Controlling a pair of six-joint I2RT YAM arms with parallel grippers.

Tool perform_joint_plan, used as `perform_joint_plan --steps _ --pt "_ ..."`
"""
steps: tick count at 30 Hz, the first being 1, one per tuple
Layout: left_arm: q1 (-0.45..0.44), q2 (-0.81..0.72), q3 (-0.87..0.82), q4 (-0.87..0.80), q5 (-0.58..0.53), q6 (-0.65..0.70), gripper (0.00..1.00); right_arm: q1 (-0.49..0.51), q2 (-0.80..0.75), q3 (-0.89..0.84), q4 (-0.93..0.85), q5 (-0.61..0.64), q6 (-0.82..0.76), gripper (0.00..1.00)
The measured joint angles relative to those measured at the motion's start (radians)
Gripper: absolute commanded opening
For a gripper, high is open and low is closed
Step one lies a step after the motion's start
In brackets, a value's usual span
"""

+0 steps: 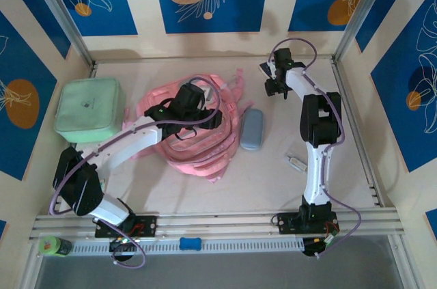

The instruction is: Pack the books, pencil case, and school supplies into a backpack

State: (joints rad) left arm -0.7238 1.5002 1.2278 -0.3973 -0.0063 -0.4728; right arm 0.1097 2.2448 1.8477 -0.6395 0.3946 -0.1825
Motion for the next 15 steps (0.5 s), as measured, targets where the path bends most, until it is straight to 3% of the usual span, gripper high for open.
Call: perform_joint_plan --steps 15 --pt "0.0 -0.006 -0.002 0.013 -0.024 -0.018 0.64 -0.001 0.092 0.138 -0.061 0.037 -0.259 0.48"
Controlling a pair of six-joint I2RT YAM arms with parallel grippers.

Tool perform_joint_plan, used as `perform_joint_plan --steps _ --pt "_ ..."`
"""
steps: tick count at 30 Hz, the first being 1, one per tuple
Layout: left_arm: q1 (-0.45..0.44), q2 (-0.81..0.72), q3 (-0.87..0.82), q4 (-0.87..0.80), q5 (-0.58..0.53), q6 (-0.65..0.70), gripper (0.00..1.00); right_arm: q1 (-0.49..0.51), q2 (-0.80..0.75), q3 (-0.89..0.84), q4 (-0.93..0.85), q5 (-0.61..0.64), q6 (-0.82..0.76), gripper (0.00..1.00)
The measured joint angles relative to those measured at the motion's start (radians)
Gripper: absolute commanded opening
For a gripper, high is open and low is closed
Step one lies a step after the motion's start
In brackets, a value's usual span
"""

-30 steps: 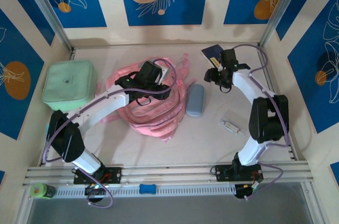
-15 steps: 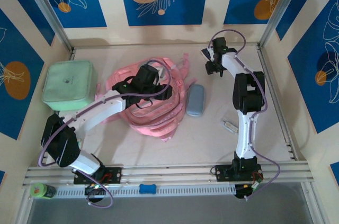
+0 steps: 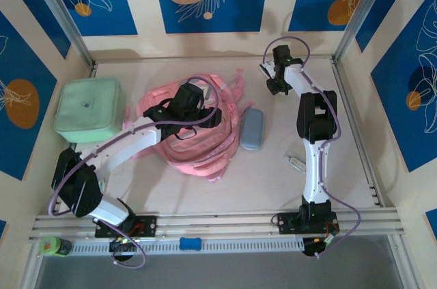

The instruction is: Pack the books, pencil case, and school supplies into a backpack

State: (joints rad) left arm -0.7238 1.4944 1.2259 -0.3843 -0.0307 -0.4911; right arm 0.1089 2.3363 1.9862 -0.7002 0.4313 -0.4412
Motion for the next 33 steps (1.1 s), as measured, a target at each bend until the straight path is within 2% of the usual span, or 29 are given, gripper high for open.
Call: perform_joint_plan --steps 8,16,24,33 --pt "0.002 0.02 0.012 -0.001 0.0 0.0 0.66 -0.006 0.054 0.017 -0.001 0.013 -0.059 0.35" --pt "0.004 0.052 0.03 -0.001 0.0 0.002 0.68 -0.008 0.056 0.011 0.029 0.045 -0.098 0.11" --pt "0.004 0.054 0.032 -0.001 0.001 0.001 0.7 -0.008 -0.007 -0.102 0.123 0.043 -0.074 0.0" --pt "0.006 0.058 0.032 0.005 0.023 -0.006 0.72 -0.002 -0.15 -0.315 0.151 0.029 0.065 0.0"
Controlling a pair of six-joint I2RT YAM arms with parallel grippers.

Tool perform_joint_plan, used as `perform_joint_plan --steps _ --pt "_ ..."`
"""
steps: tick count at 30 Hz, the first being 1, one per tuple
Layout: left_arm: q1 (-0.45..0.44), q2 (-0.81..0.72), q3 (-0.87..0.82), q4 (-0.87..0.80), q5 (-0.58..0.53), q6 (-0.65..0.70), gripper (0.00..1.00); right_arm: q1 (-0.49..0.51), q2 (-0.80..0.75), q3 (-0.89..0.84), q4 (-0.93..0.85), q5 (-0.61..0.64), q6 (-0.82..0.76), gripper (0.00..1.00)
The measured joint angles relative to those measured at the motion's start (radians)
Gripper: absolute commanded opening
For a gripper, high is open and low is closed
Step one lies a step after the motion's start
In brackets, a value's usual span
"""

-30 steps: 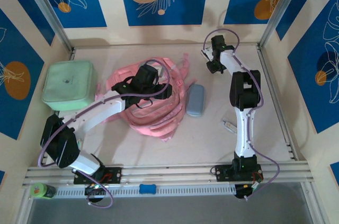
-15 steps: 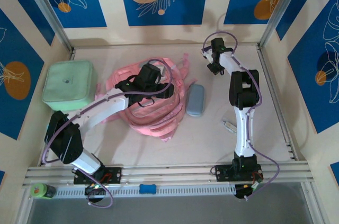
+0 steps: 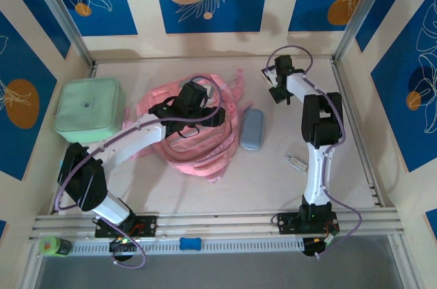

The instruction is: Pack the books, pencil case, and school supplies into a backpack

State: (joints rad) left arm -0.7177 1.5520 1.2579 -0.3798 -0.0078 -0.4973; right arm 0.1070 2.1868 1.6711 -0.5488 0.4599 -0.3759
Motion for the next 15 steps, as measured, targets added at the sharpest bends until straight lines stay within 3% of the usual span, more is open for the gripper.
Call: perform_joint_plan --steps 6,15 --pt "0.0 0.0 -0.003 0.026 0.034 -0.022 0.72 0.034 -0.179 -0.214 -0.038 0.004 0.193 0.0" --pt "0.0 0.0 -0.028 0.085 0.098 -0.064 0.71 0.156 -0.384 -0.34 -0.162 0.006 0.595 0.0"
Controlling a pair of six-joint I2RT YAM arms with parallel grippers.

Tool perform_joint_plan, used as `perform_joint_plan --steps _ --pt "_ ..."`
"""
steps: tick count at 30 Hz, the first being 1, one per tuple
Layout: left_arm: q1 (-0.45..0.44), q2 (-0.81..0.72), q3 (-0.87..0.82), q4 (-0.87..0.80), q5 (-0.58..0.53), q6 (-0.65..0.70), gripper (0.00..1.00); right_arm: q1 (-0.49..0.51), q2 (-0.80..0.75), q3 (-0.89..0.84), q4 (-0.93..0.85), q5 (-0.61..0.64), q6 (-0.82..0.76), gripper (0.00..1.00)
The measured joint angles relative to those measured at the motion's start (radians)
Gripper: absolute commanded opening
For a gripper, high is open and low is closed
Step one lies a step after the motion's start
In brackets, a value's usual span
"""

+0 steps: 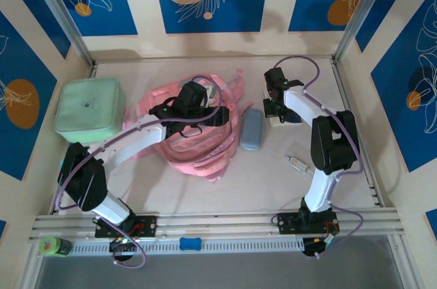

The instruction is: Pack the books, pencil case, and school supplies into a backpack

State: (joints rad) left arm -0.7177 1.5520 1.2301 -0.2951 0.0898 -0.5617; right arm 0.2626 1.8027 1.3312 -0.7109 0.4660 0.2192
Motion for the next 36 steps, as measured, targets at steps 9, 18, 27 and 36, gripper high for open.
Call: perform_joint_plan --steps 9,18,27,36 --pt "-0.037 0.013 -0.019 0.063 0.037 -0.062 0.7 0.084 -0.161 -0.127 -0.065 -0.1 0.261 0.28" --pt "-0.172 0.127 0.046 0.107 -0.002 -0.159 0.62 -0.119 -0.217 -0.132 -0.05 -0.262 0.298 0.52" --pt "-0.309 0.392 0.269 0.151 -0.062 -0.219 0.57 -0.345 -0.206 -0.289 0.072 -0.475 0.353 0.6" --pt "-0.317 0.673 0.596 0.091 -0.095 -0.217 0.52 -0.458 -0.148 -0.377 0.186 -0.652 0.381 0.61"
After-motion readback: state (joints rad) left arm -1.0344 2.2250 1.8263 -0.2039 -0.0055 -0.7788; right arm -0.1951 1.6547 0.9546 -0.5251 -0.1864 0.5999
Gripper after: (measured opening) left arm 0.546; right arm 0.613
